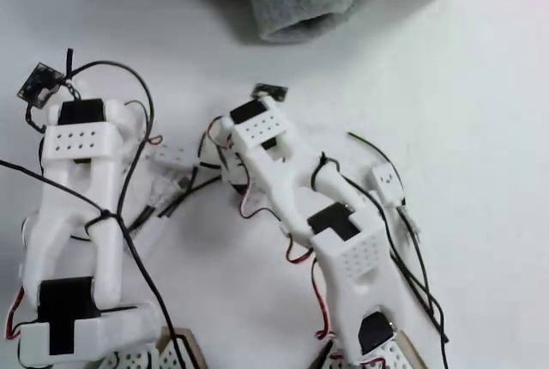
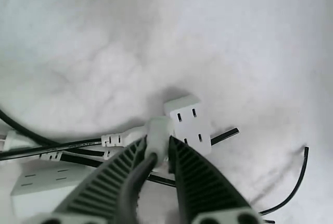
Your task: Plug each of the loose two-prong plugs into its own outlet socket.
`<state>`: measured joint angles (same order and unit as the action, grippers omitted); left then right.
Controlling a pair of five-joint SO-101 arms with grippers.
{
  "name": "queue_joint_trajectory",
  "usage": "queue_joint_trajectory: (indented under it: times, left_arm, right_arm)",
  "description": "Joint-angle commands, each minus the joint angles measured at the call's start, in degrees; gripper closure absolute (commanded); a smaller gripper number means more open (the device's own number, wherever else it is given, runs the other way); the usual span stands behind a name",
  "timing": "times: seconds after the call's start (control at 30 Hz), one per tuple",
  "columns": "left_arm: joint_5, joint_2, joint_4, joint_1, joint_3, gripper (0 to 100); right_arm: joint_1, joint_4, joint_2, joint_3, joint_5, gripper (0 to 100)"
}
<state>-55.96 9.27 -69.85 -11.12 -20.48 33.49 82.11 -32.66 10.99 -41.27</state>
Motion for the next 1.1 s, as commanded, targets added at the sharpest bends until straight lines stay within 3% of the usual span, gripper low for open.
queue_joint_trajectory:
  times: [0.0, 0.17, 0.4, 0.67, 0.77, 0.93, 1.07]
  left_arm:
    - [0.53, 0.40, 0.88, -0.40, 2.02, 98]
    - [0.53, 0.40, 0.88, -0.40, 2.02, 98]
    - [0.53, 0.40, 0.88, -0.40, 2.02, 98]
    - [0.53, 0.40, 0.88, -0.31, 2.02, 98]
    - [0.53, 0.40, 0.88, -0.31, 2.02, 98]
    - [0.53, 0.40, 0.88, -0.31, 2.02, 98]
    - [0.53, 0.40, 0.88, -0.31, 2.02, 98]
  right_arm:
    - [-1.36, 1.01, 1.10, 1.58, -11.16, 97.8]
    - [-1.63, -0.75, 1.10, 1.76, -25.85, 98.1]
    - [-1.71, -7.08, -0.57, 2.55, -38.86, 98.1]
    - [-2.59, -8.57, -3.47, 5.80, -34.55, 94.1]
    - [-1.27, -8.31, -2.42, 5.89, -34.37, 79.3]
    - [1.45, -5.67, 0.04, 5.89, -34.73, 39.5]
    - [1.45, -3.03, 3.82, 5.98, -34.64, 16.0]
